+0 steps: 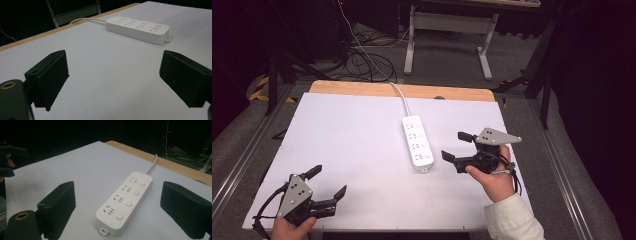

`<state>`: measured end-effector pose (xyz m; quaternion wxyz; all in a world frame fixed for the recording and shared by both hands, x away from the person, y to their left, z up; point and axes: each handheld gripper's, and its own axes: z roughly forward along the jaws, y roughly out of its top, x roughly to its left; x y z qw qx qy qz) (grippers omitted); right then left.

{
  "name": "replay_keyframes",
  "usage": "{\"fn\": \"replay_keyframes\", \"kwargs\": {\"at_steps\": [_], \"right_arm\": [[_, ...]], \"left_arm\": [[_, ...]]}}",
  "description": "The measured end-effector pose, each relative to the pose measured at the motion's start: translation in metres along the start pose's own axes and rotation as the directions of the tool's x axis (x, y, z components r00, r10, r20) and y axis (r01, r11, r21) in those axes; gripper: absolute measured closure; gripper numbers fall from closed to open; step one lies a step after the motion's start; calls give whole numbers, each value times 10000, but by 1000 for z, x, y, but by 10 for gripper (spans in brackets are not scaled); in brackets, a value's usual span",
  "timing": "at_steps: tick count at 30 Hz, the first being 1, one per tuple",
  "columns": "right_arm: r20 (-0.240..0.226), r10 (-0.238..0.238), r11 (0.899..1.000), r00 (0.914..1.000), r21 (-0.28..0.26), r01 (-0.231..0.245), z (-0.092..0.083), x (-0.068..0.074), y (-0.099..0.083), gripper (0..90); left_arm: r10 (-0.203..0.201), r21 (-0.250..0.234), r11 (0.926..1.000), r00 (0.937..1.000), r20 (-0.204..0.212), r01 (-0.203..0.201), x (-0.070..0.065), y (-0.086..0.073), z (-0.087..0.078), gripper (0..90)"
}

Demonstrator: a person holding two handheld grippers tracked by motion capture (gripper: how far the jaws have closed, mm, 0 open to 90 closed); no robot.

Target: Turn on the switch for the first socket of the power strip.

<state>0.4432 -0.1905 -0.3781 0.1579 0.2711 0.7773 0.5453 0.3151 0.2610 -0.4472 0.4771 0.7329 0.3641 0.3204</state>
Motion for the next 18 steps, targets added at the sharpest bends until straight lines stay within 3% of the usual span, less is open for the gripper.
{"fn": "replay_keyframes", "kwargs": {"at_steps": [5, 16, 18], "right_arm": [[-116, -177, 9998, 9998, 130, 179, -11, 3, -15, 120], [-203, 187, 9998, 9996, 68, -185, -26, 1, -61, 120], [-43, 45, 9999, 10000, 135, -44, -25, 1, -69, 125]], "left_arm": [[-59, -16, 10000, 10000, 9, 59, 0, 0, 0, 93], [-81, 19, 10000, 9999, 119, 80, 1, 1, -2, 92], [-78, -2, 10000, 9999, 80, 78, 0, 1, -2, 92]]}}
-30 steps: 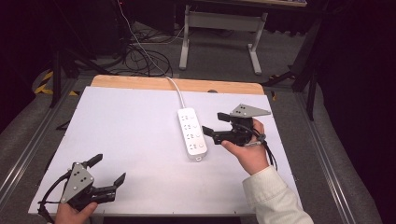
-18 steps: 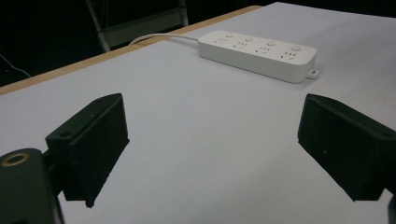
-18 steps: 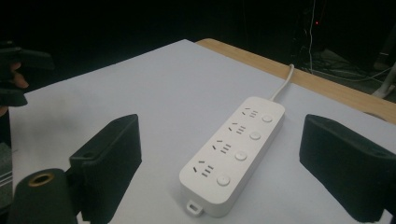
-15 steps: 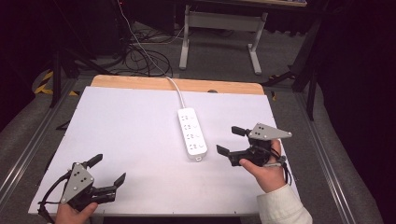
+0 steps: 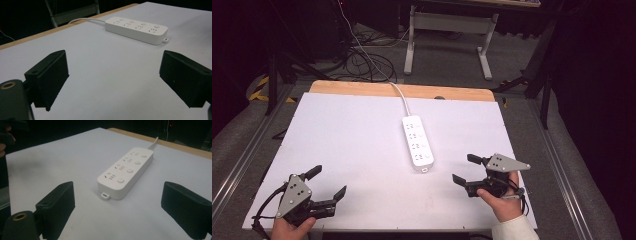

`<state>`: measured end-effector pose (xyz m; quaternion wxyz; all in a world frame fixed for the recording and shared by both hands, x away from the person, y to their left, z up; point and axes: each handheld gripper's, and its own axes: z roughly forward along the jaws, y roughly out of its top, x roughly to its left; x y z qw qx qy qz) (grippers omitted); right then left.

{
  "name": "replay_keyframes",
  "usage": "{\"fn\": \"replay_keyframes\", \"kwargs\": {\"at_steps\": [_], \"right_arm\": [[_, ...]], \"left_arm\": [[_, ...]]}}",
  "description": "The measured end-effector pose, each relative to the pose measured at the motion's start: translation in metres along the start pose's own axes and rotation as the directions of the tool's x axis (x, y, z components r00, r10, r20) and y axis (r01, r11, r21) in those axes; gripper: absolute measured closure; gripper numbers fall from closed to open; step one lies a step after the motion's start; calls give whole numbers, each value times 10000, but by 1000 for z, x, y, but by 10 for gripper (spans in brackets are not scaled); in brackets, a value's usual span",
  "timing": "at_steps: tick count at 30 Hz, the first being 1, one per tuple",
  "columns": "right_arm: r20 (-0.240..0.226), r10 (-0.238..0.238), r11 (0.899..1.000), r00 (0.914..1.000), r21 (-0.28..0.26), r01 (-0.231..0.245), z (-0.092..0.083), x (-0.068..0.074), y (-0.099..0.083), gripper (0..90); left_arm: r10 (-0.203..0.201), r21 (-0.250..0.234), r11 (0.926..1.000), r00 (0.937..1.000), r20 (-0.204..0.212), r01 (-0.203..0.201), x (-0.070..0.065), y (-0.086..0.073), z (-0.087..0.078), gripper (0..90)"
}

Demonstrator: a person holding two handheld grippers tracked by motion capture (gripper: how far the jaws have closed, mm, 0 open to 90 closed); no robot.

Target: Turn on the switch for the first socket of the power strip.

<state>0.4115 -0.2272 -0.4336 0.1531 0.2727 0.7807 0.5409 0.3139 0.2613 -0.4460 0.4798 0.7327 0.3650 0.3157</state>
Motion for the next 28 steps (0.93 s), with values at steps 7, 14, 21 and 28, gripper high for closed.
{"fn": "replay_keyframes", "kwargs": {"at_steps": [7, 14, 21, 28], "right_arm": [[-139, 164, 9997, 9998, 159, -162, 2, -1, -32, 118], [-90, 696, 9948, 9975, 748, -687, 3, -7, -56, 159], [-12, 315, 9934, 9995, 1103, -312, 4, -9, -60, 127], [81, -234, 9950, 9997, 978, 225, 1, -9, -58, 108]], "left_arm": [[86, 30, 10000, 9999, -67, -86, 0, 0, 0, 92], [135, 19, 9999, 9999, -39, -135, -1, -1, 1, 92], [-12, 32, 10000, 10000, 78, 12, 1, -2, 2, 89], [23, -20, 10000, 10000, 80, -23, 4, -4, 2, 87]]}}
